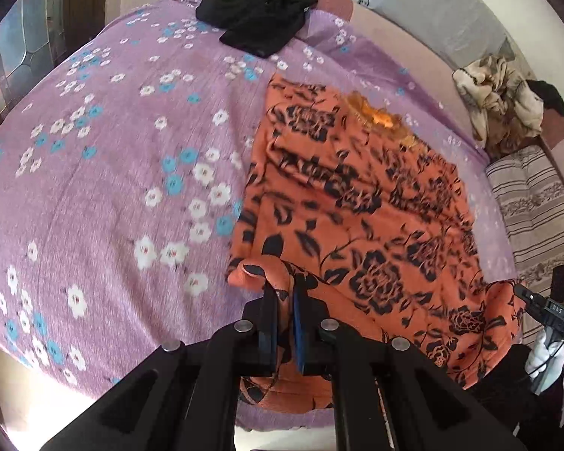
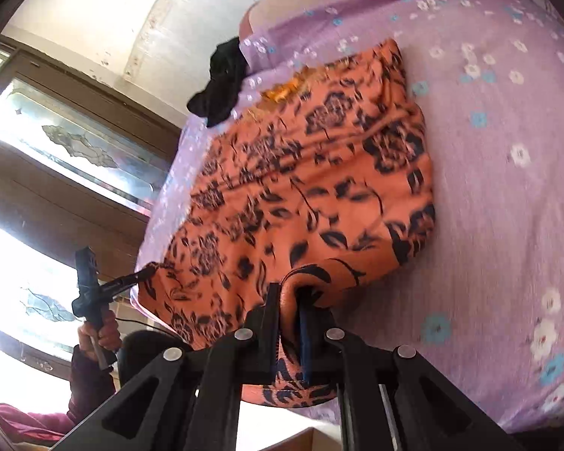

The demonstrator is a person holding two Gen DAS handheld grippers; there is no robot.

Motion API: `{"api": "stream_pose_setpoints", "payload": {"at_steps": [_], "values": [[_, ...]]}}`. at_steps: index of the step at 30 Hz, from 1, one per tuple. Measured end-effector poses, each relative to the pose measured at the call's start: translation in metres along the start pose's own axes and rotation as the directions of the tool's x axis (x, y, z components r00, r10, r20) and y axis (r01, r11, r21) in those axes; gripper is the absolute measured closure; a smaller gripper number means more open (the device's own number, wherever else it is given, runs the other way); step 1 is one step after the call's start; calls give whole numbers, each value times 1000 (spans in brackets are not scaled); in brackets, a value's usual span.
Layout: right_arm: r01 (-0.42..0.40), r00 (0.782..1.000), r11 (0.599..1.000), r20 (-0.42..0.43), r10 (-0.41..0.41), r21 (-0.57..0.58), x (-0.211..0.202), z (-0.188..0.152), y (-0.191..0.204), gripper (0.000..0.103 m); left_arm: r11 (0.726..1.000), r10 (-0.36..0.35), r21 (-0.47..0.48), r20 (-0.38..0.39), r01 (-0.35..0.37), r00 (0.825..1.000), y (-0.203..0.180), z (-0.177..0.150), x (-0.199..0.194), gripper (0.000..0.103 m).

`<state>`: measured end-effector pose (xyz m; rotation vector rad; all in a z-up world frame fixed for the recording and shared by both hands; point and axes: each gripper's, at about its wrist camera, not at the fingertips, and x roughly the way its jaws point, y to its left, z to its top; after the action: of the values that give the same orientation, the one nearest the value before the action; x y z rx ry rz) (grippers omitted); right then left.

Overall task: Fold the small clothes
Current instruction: 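Lift the hem and fold it toward the collar with the right gripper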

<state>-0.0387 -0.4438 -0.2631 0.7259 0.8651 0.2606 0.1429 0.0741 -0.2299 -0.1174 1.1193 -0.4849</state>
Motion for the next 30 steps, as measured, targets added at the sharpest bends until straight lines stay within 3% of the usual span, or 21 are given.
{"api": "stream_pose_setpoints", "payload": {"at_steps": [4,7,11,15,16,18,20,21,23,25,27,30], "values": [[6,992,1000,128,-9,24,7,75,-1,94,1000,-27,7,31,27,999,-8,75,6,96],[-7,970,994,243,-20,110,20,135,-24,94,1000,10,-10,48,-10,999,-13,140,36,96],[-18,927,968,367,-77,249,48,193,-75,90,982,43,-184,75,-29,996,9,202,106,91],[20,942,897,293,-165,442,77,210,-142,48,942,193,-292,65,-166,979,35,189,146,91],[7,939,879,300,-170,477,77,206,-152,48,939,207,-298,98,-170,973,35,179,141,91],[-13,938,880,310,-153,474,74,203,-155,48,939,234,-299,198,-168,952,27,155,117,87],[4,924,918,349,-156,397,67,207,-136,48,929,296,-300,245,-218,923,12,137,95,71],[23,915,939,372,-159,344,61,207,-124,48,927,307,-292,236,-235,922,4,133,86,60],[54,913,975,386,-135,214,62,205,-86,48,931,289,-294,235,-215,928,-7,119,72,54],[79,936,994,337,-101,78,73,195,-45,48,928,305,-288,226,-236,925,-15,101,70,50],[115,961,992,260,-97,-56,98,177,-5,48,915,349,-273,165,-297,923,-17,88,82,49],[87,990,982,121,-67,-170,150,152,40,48,920,319,-262,65,-292,946,-9,81,109,49]]}}
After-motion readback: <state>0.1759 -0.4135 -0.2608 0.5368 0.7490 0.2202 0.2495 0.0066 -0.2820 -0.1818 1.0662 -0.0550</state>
